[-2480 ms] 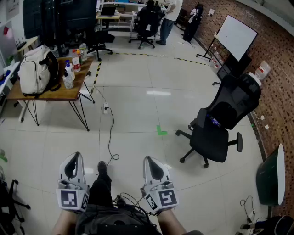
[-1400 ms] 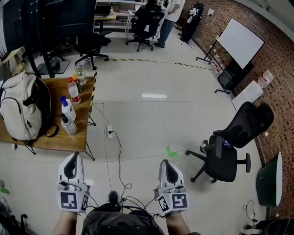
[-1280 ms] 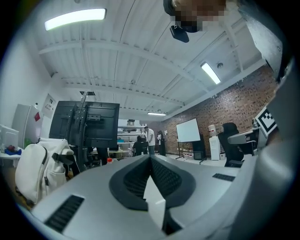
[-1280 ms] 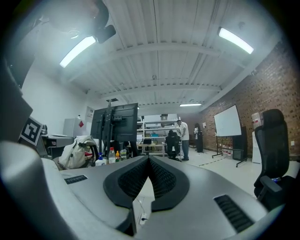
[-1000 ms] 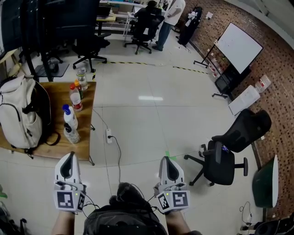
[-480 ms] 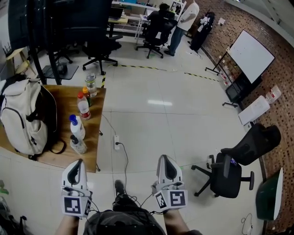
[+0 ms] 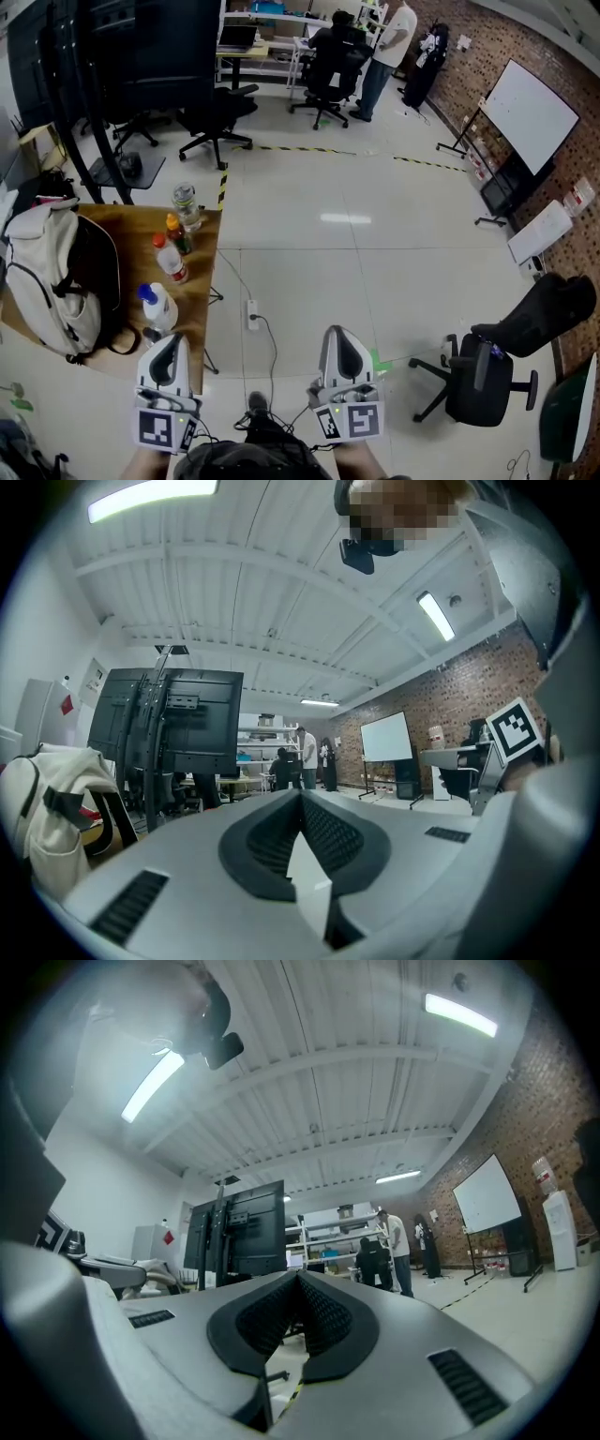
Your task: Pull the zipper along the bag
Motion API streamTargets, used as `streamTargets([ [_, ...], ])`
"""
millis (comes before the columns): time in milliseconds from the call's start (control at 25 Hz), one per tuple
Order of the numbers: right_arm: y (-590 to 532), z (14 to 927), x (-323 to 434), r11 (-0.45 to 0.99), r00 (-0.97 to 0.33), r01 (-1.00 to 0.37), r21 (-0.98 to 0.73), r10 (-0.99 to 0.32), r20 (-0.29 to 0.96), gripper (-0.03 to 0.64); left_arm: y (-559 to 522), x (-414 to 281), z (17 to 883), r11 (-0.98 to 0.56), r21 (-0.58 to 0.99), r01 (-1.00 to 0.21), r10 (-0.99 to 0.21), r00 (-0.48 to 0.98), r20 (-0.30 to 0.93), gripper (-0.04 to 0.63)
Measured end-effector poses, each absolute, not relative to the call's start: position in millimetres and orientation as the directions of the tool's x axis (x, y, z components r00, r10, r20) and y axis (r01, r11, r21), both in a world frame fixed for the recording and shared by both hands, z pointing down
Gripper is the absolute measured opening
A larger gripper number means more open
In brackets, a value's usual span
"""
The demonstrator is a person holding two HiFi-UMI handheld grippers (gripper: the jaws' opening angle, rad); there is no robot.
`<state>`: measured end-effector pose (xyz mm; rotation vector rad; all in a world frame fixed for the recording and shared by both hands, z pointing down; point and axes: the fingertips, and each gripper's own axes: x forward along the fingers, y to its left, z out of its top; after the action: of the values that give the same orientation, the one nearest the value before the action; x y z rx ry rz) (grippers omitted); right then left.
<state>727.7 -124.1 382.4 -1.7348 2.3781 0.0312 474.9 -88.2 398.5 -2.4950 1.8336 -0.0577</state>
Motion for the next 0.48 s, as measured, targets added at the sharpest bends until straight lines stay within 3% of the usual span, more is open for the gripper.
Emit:
streamTargets([
  [480, -206, 369, 703, 0.36, -0.329, -0.923, -0.136, -0.921, -0.207, 0.006, -144, 431, 372, -0.192, -0.114, -0.975, -0.981, 0.193, -0.005, 0.025],
])
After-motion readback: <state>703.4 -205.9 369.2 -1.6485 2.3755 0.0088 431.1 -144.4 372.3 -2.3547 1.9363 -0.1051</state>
